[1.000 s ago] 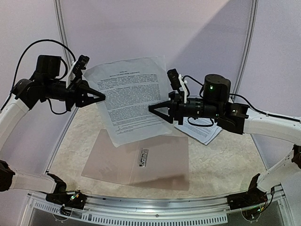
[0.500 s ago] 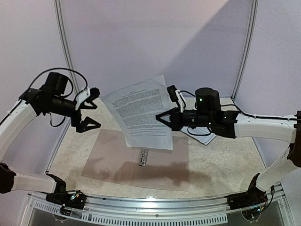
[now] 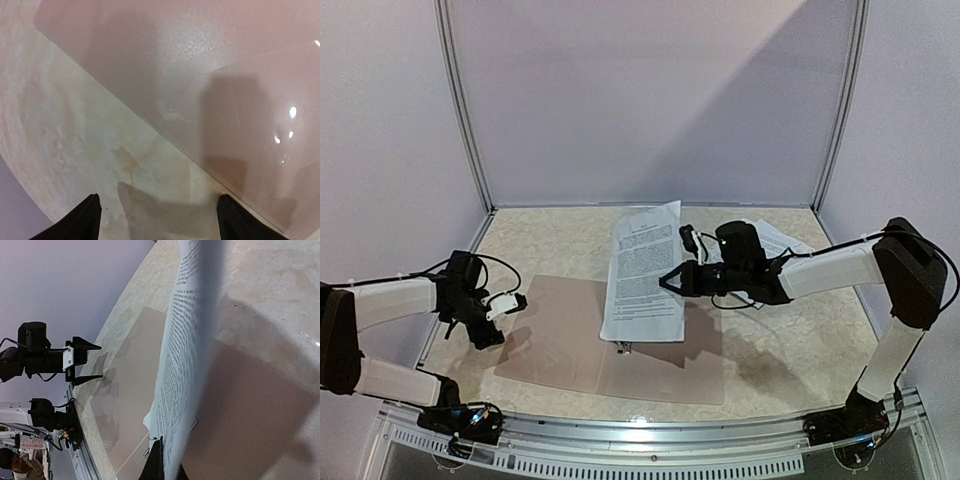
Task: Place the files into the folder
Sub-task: Move the folder to the center of the board.
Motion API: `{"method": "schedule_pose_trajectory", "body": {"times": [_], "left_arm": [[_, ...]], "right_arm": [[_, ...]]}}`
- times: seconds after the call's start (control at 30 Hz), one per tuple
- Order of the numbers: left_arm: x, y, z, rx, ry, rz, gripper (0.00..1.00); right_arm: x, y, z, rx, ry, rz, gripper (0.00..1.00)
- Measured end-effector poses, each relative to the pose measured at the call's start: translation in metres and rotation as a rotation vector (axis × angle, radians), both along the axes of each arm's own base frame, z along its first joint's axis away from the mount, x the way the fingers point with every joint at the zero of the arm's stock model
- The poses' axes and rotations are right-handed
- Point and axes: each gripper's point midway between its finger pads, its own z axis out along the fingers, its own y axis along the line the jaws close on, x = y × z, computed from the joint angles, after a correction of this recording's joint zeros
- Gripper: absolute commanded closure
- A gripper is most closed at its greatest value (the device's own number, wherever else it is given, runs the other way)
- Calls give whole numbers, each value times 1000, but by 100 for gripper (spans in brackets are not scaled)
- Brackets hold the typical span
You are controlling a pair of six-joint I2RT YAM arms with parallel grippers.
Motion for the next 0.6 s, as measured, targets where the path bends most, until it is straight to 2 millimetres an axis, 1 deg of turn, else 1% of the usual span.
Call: {"method": "schedule_pose_trajectory", "body": {"times": [0.13, 0.2, 0.3, 0.4, 0.5, 0.6], "left_arm": [[7, -5, -1, -17, -39, -7, 23], [11, -12, -2, -29, -48, -21, 25], [13, -26, -3, -26, -62, -57, 26], [12, -42, -2, -30, -73, -108, 26], [8, -56, -1, -40, -79, -150, 27], [4, -64, 1, -48, -79, -180, 26]], "right_arm": [[0, 5, 0, 29, 19, 7, 100], [2, 7, 4, 38, 20, 5, 100], [4, 9, 10, 51, 8, 3, 100], [3, 11, 11, 54, 11, 1, 100], [-2, 15, 10, 51, 14, 8, 100], [-11, 19, 5, 32, 23, 25, 100]]}}
